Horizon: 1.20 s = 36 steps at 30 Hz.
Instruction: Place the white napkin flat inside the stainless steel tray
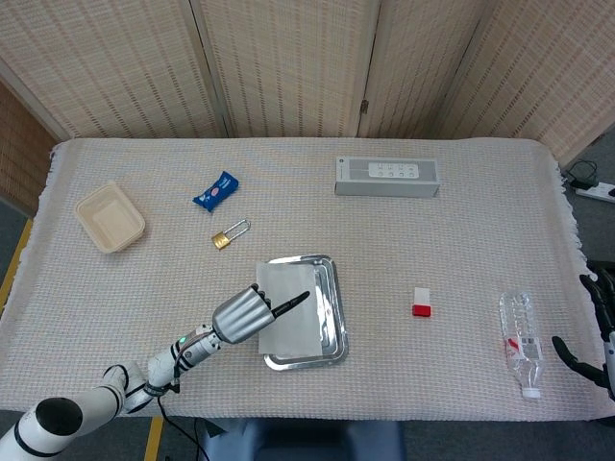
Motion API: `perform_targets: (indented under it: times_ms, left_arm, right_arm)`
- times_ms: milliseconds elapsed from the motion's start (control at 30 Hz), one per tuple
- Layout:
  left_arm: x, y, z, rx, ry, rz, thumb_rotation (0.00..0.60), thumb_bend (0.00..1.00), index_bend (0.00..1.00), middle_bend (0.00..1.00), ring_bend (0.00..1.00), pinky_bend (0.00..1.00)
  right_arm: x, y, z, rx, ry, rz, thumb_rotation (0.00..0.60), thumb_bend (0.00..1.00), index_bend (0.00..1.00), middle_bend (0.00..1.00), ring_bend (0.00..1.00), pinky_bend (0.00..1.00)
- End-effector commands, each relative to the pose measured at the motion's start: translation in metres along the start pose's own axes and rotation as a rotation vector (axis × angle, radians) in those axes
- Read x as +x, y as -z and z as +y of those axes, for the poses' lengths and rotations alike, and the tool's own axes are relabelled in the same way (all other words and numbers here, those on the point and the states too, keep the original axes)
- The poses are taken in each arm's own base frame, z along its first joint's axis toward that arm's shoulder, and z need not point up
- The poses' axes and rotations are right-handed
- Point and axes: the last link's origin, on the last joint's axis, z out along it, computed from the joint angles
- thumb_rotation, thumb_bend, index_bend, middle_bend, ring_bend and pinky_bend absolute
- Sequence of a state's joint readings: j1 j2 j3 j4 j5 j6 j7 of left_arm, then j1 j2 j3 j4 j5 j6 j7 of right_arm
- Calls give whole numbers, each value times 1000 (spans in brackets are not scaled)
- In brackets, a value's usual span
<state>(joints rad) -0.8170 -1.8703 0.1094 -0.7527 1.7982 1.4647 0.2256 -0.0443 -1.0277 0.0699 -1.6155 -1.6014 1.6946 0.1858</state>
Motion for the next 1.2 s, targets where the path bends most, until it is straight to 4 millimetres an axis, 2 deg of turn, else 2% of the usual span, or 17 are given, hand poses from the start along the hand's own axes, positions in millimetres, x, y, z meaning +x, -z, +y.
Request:
perform_targets:
  times_ms: [33, 167, 333, 600, 667, 800, 867, 900, 933, 1033, 1067, 1200]
  left_arm:
    - [4, 2, -6, 8, -9, -36, 600, 122, 10, 1000, 978, 1000]
    - [6, 10, -5, 19, -27, -81, 600, 126, 8, 1000, 978, 1000]
    - [4, 25, -14, 35, -72, -147, 600, 126, 10, 1000, 976, 1000]
    - [12, 37, -21, 77, -85, -154, 600, 129, 14, 1000, 966, 1000]
    - [15, 41, -23, 110, -72, -138, 600, 134, 13, 1000, 942, 1000]
    - [20, 54, -26, 223, 18, -140, 600, 153, 61, 1000, 826, 1000]
    - [25, 63, -26, 271, 91, -147, 600, 256, 102, 1000, 790, 1000]
    - [27, 67, -26, 282, 121, -149, 600, 373, 127, 1000, 784, 1000]
    - [28, 70, -25, 284, 153, -155, 600, 550, 168, 1000, 789, 1000]
    - [30, 79, -25, 268, 246, -215, 600, 876, 246, 1000, 833, 1000]
    - [30, 82, -24, 254, 273, -255, 600, 950, 259, 1000, 853, 1000]
    - [25, 84, -16, 187, 361, -389, 600, 999, 263, 1000, 913, 1000]
  right_arm:
    - [0, 0, 0, 0, 2, 2, 600, 325, 0, 0, 0, 0]
    - [-3, 0, -2, 6, 6, -8, 600, 325, 0, 0, 0, 0]
    - [-3, 1, -2, 6, 8, -8, 600, 326, 0, 0, 0, 0]
    - [-4, 1, -4, 11, 7, -10, 600, 326, 0, 0, 0, 0]
    - [-5, 1, -4, 12, 10, -14, 600, 326, 0, 0, 0, 0]
    - [-7, 0, -4, 12, 12, -25, 600, 325, 0, 0, 0, 0]
    - [-8, 0, -5, 12, 13, -27, 600, 325, 0, 0, 0, 0]
    - [-8, 0, -5, 12, 13, -27, 600, 325, 0, 0, 0, 0]
    - [-8, 0, -5, 12, 13, -28, 600, 326, 0, 0, 0, 0]
    - [-10, -1, -5, 11, 17, -31, 600, 326, 0, 0, 0, 0]
    - [-11, -1, -6, 12, 19, -34, 600, 326, 0, 0, 0, 0]
    - [-15, -2, -8, 16, 21, -48, 600, 326, 0, 0, 0, 0]
